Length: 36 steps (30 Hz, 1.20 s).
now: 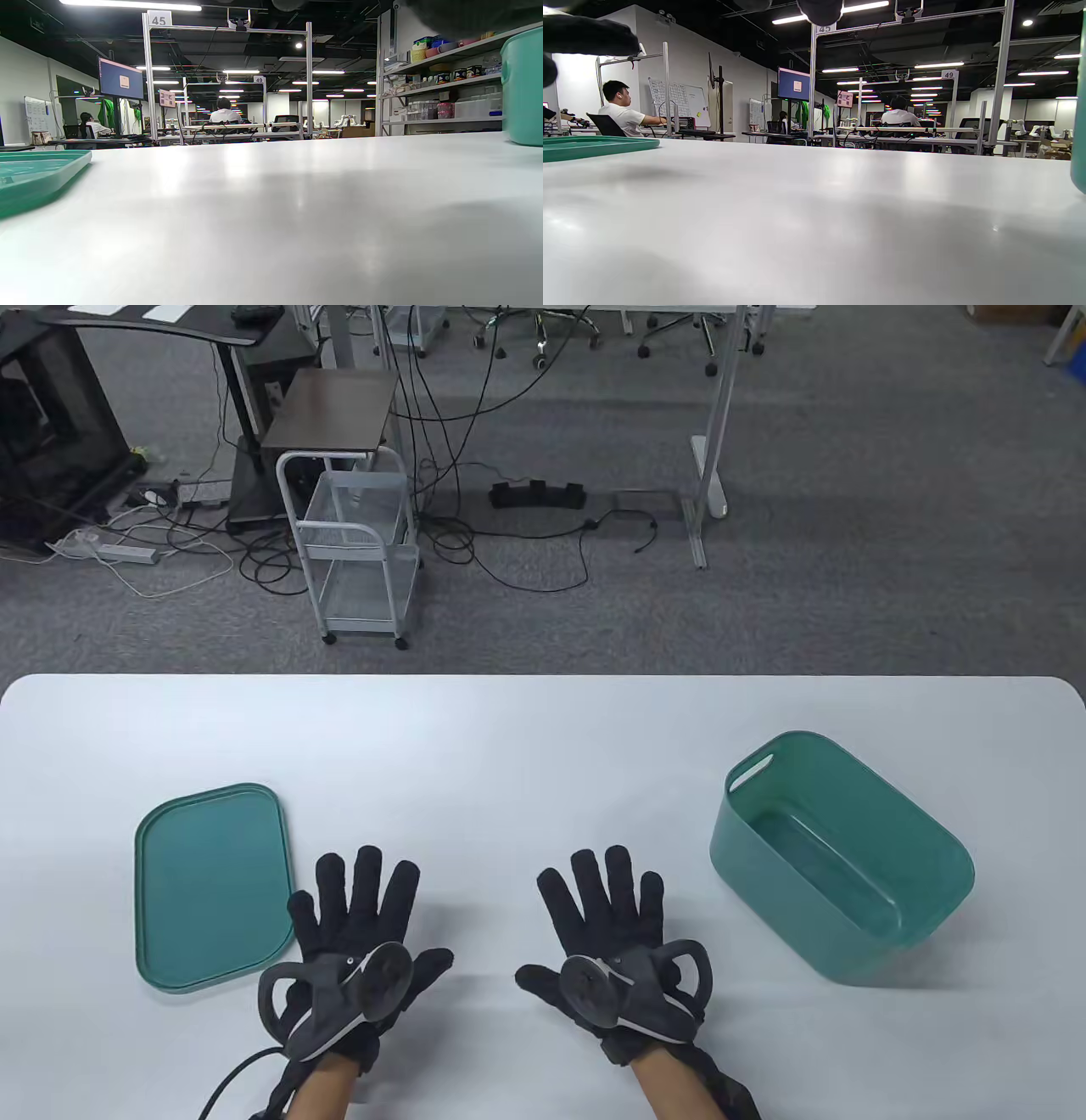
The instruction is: Cover the plastic storage box
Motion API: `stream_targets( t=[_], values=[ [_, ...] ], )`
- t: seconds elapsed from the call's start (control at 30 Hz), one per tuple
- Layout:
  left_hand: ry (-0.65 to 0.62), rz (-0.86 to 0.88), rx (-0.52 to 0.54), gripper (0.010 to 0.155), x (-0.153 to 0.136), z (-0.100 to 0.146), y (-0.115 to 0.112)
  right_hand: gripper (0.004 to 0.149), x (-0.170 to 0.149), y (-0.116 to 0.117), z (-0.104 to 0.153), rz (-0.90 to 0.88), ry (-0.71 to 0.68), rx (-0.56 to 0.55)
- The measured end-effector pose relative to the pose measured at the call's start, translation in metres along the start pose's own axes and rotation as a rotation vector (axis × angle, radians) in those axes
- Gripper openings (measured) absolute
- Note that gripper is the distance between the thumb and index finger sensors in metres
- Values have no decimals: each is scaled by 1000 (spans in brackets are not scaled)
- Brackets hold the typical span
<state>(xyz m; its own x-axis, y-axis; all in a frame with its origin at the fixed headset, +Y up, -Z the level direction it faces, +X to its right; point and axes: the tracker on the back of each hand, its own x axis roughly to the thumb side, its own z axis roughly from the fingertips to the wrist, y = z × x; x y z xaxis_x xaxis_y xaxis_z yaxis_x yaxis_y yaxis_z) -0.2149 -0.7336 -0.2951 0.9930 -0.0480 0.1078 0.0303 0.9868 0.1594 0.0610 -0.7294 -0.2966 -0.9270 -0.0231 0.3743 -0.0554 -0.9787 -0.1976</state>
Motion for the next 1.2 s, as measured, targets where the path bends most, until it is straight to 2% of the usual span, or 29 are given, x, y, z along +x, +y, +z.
stream_targets(
  t=[0.17, 0.33, 0.43, 0.6, 0.77, 0.97, 1.13, 1.2],
  values=[
    [4, 13, 21, 97, -1, 2, 0, 99, -7, 2, 1, 0, 30, 7],
    [10, 25, 22, 97, -3, 3, 0, 93, -20, -4, 3, -13, 117, -71],
    [14, 27, 16, 97, -3, 3, 0, 91, -32, -12, 6, -19, 191, -117],
    [22, 35, 12, 96, -4, 3, 0, 90, -55, -30, 17, 105, 341, -199],
    [27, 44, 12, 95, -5, 4, 0, 91, -79, -41, 26, 125, 468, -248],
    [32, 61, 19, 95, -7, 5, 0, 93, -114, -42, 39, 107, 637, -227],
    [37, 73, 15, 94, -8, 5, -1, 94, -141, -28, 47, 61, 777, -128],
    [38, 77, 9, 94, -9, 5, -1, 93, -144, -24, 47, 94, 781, -142]
  ],
)
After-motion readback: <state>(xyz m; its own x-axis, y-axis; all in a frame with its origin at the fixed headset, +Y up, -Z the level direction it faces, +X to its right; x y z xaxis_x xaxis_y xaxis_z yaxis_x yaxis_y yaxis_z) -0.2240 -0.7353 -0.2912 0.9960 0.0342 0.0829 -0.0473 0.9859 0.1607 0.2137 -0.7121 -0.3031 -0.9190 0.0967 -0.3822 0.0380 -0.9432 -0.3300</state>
